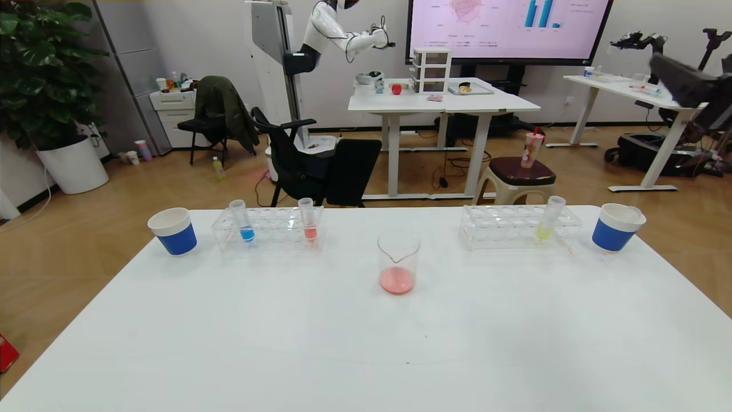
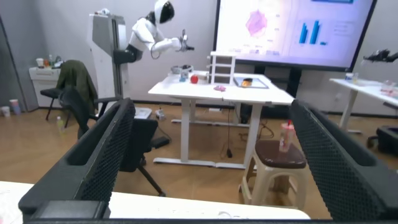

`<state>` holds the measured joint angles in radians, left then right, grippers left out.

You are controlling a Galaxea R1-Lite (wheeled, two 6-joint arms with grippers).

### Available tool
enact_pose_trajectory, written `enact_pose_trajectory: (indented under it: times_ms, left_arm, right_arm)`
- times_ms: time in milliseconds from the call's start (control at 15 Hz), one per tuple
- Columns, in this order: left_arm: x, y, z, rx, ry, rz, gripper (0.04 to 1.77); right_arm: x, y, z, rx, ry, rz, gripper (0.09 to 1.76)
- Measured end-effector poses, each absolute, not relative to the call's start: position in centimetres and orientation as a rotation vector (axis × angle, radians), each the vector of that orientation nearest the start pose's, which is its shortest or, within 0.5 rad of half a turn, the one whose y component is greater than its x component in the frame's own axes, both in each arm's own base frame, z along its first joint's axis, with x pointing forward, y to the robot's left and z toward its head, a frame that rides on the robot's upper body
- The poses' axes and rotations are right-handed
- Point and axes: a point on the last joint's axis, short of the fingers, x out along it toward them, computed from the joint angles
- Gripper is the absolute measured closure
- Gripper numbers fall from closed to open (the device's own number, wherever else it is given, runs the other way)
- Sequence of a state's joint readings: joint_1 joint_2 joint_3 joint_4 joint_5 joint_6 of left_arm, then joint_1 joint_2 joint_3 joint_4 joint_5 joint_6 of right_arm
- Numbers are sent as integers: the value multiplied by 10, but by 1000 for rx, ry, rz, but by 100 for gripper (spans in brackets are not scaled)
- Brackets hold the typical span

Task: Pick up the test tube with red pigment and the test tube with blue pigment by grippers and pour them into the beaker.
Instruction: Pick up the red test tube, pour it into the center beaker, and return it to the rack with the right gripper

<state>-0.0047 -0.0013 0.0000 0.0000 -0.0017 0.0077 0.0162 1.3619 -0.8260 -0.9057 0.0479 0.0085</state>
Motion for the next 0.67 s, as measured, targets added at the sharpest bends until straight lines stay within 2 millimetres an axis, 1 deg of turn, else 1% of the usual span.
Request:
enact_pose_trajectory:
  times_ms: [133, 200, 333, 400, 467, 600, 667]
  left_arm:
    - [-23, 0, 75, 8, -1, -6, 6]
    - [-23, 0, 75, 8, -2, -6, 6]
    - [-23, 0, 75, 8, -2, -6, 6]
    - [-23, 0, 75, 8, -2, -6, 6]
    - [-23, 0, 75, 7, -2, -6, 6]
    - [-23, 0, 75, 8, -1, -6, 6]
    - [-23, 0, 75, 7, -1, -6, 6]
  right_arm:
    - [165, 2, 315, -18, -399, 49, 11]
    - [134, 0, 315, -28, -408, 41, 11]
    - [79, 0, 306, -40, -420, 32, 11]
    - [52, 0, 297, -45, -426, 29, 11]
    - [30, 1, 287, -51, -429, 29, 11]
    - [-9, 1, 258, -70, -413, 33, 11]
    - [-25, 2, 243, -78, -405, 39, 11]
